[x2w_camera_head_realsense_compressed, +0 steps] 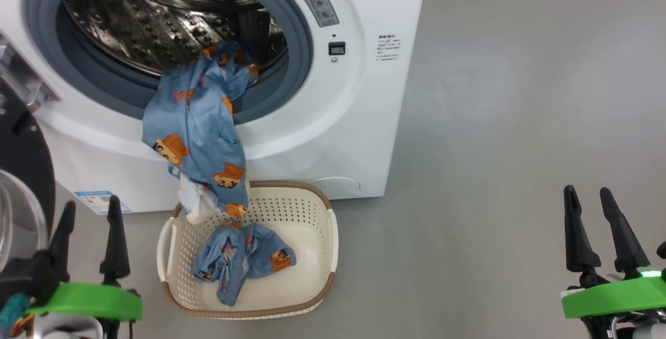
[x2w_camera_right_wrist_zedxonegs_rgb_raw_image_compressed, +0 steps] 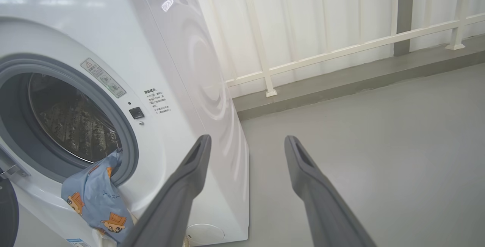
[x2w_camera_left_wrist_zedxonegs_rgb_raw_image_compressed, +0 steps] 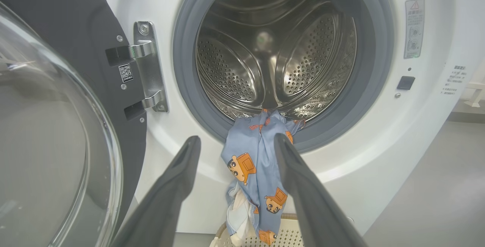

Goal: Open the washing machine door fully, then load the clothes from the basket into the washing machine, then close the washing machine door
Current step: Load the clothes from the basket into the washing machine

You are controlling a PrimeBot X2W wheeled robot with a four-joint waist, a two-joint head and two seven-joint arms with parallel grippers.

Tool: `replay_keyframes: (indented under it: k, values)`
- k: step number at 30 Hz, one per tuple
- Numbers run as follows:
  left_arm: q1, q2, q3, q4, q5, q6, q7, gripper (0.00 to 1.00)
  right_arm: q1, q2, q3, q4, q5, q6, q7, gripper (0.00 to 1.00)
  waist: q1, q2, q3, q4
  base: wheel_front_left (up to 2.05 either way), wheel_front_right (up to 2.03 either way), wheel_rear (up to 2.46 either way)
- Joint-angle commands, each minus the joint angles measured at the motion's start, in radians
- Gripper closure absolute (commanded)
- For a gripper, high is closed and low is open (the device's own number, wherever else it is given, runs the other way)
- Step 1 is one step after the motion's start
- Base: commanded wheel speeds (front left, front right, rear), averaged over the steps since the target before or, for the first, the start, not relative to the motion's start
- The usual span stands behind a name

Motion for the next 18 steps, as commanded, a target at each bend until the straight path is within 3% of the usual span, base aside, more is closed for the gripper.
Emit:
replay_keyframes:
  k: [1,18]
  values:
    - [0.014,0.029,0.035,-0.045,-0.001,0.000,-0.005,0.00,0.005,-0.023,0.011,-0.026,0.003,0.006,-0.008,0.00,0.0000,0.0000,-0.014,0.013,0.00,0.00,0.00]
    - [0.205,-0.024,0.093,-0.177,0.011,0.000,-0.005,0.00,0.078,-0.028,-0.020,-0.033,0.006,0.006,-0.008,0.00,0.0000,0.0000,-0.049,0.029,0.00,0.00,0.00]
